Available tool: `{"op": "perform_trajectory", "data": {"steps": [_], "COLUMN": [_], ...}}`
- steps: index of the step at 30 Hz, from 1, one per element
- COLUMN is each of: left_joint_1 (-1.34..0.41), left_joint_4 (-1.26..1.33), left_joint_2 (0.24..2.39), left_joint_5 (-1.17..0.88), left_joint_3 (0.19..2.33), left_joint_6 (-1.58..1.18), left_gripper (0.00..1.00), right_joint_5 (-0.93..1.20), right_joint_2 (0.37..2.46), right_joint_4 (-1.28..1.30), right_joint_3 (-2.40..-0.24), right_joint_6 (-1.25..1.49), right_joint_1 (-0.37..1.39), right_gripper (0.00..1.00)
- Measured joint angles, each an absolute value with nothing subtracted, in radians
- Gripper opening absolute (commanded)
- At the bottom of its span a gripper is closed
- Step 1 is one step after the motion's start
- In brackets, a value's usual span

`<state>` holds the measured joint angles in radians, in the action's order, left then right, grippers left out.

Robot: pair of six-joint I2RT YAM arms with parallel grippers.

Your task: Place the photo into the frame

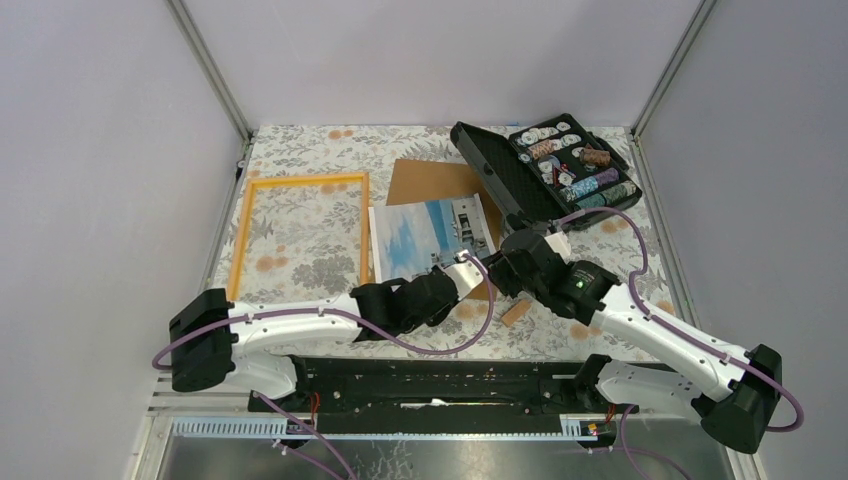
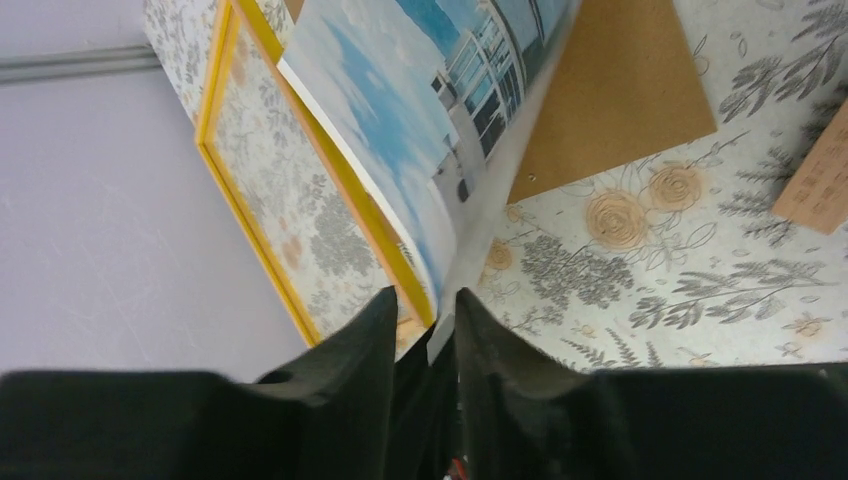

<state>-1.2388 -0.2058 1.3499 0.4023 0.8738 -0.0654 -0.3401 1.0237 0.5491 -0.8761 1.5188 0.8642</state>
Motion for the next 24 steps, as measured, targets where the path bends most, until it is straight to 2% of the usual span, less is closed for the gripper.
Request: {"op": "perform_trajectory", "data": {"steps": [1,4,6,13,19,21,24], "left_joint_1": [-1.239,-1.239,-1.239,-1.239,-1.231,-1.208,-1.082], "left_joint_4": [-0.206,-0.213,-0.221,-0.238,-0.327,-0.362,-0.417], "left_joint_2": [1.349,1.344,1.332,1.268,1.229,1.201,1.139], "left_joint_5": [0.403,0.414,0.42,0.418,0.422,0.421,0.369], "left_joint_3": [0.874,0.874,0.874,0.878,0.942,0.982,1.057], "left_joint_6": [-0.06,-0.067,-0.072,-0.094,-0.158,-0.192,-0.27], "left_gripper": [0.01,0.0,0.0,0.0,0.0,0.0,0.0], "right_joint_5": [-0.34,-0.356,-0.369,-0.442,-0.602,-0.648,-0.706], "right_joint_2": [1.024,1.017,0.992,0.726,0.458,0.39,0.32], "right_joint_4": [0.549,0.55,0.55,0.532,0.551,0.57,0.603], "right_joint_3": [-0.876,-0.881,-0.889,-0.918,-0.921,-0.919,-0.911], "right_joint_6": [1.516,1.465,1.411,1.188,1.11,1.104,1.099], "right_joint_1": [0.864,0.864,0.864,0.865,0.866,0.866,0.866], "right_gripper": [0.56,0.75,0.82,0.84,0.84,0.84,0.87]}}
